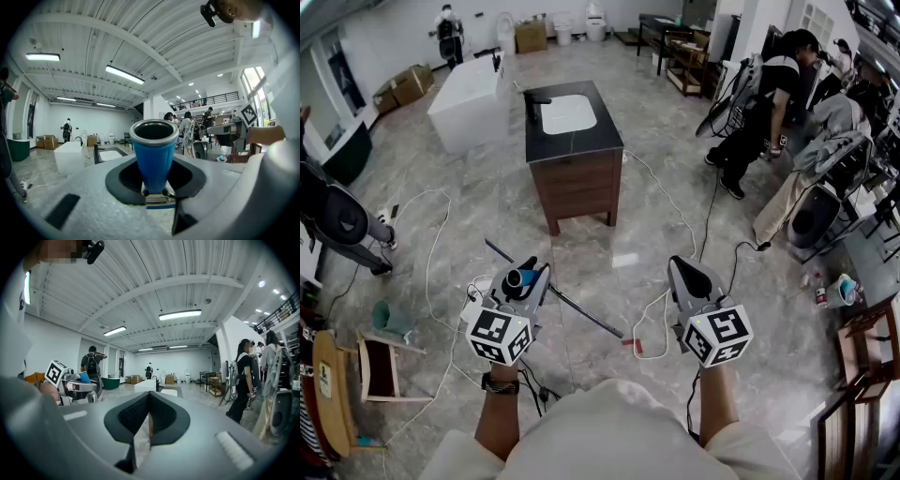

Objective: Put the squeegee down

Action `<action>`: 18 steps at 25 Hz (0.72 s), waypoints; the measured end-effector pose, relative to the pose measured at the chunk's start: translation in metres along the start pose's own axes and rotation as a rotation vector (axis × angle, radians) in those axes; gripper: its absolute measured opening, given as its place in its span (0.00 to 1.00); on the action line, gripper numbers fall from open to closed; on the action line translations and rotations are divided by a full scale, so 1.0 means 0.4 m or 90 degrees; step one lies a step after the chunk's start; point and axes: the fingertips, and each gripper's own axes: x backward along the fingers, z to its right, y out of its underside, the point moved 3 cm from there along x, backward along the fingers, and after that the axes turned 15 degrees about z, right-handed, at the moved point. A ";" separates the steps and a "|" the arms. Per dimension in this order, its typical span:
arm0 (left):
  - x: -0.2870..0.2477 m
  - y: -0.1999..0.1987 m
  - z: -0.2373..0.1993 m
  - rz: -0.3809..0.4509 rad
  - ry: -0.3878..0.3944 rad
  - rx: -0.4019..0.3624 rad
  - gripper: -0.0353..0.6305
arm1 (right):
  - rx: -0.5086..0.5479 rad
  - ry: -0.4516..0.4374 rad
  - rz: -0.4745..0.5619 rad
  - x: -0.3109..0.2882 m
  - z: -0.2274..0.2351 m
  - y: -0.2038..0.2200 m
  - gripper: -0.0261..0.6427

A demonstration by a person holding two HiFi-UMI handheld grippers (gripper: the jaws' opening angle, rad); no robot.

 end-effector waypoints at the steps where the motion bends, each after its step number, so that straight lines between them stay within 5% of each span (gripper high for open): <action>1: -0.008 0.001 0.002 0.001 0.000 0.000 0.22 | -0.001 0.002 0.000 -0.001 0.008 0.000 0.05; 18: -0.106 0.012 0.095 0.003 -0.009 -0.006 0.22 | 0.008 0.020 0.003 0.044 0.148 -0.002 0.05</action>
